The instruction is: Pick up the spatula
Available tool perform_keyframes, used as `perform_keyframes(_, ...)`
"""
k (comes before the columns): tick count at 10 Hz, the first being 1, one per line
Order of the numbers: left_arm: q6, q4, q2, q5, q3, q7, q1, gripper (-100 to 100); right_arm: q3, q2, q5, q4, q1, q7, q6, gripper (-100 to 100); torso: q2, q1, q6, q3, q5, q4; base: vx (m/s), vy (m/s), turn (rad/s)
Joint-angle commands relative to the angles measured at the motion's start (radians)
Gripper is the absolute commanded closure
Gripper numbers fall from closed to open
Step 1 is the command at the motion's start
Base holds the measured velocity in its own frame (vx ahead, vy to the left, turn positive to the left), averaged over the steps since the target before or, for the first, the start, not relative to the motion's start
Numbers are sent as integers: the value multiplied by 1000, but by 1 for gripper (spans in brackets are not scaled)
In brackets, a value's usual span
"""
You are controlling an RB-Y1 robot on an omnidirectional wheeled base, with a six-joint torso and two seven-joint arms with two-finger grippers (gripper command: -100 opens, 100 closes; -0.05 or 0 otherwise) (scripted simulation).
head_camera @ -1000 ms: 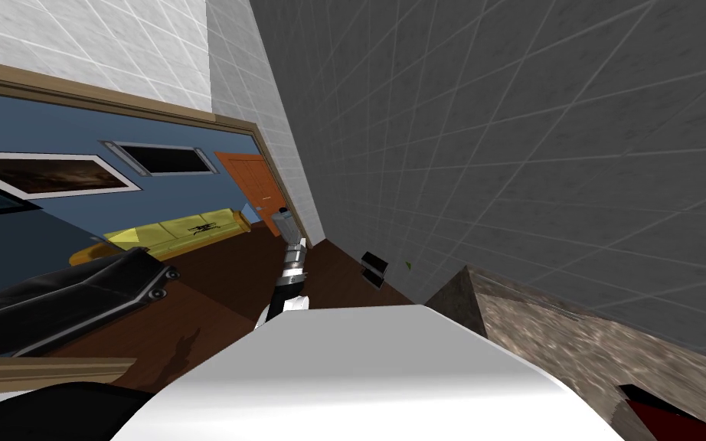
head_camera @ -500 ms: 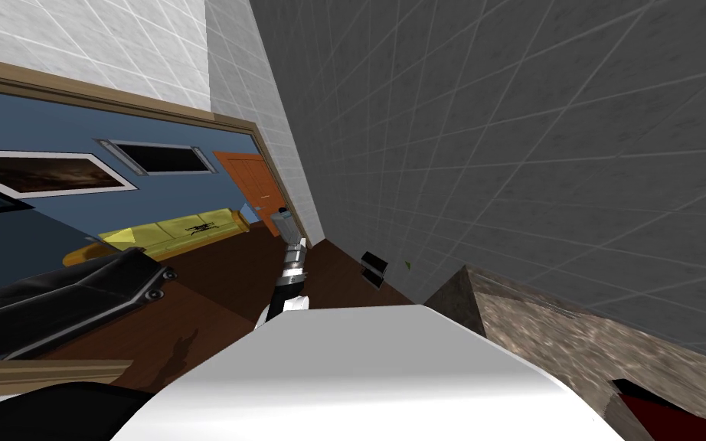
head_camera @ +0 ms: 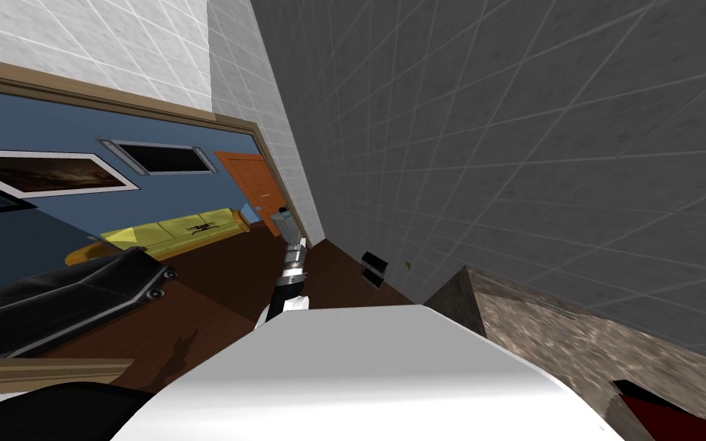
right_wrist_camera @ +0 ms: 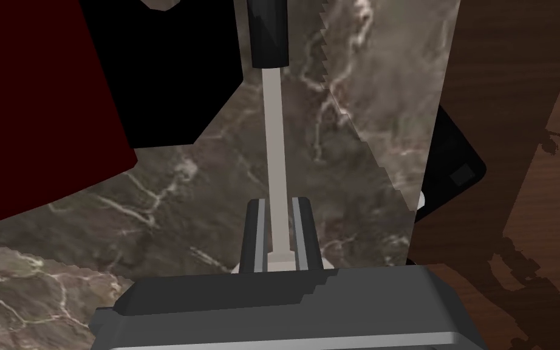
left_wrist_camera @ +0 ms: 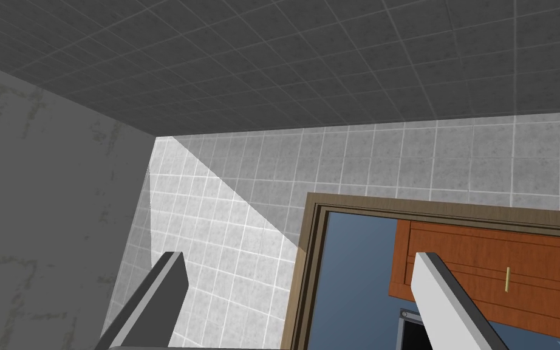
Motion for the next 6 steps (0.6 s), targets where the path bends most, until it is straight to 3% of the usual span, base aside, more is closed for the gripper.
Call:
perform_keyframes(1, 0, 0, 0, 0, 0, 0, 0, 0, -31, 10, 1, -10, 32, 5, -5, 100, 0, 0, 0, 0, 0, 0, 8, -6, 23)
perform_keyframes(6, 0, 0, 0, 0, 0, 0, 0, 0, -128, 37, 3, -42, 139, 19, -19, 100, 0, 0, 0, 0, 0, 0, 7, -2, 14)
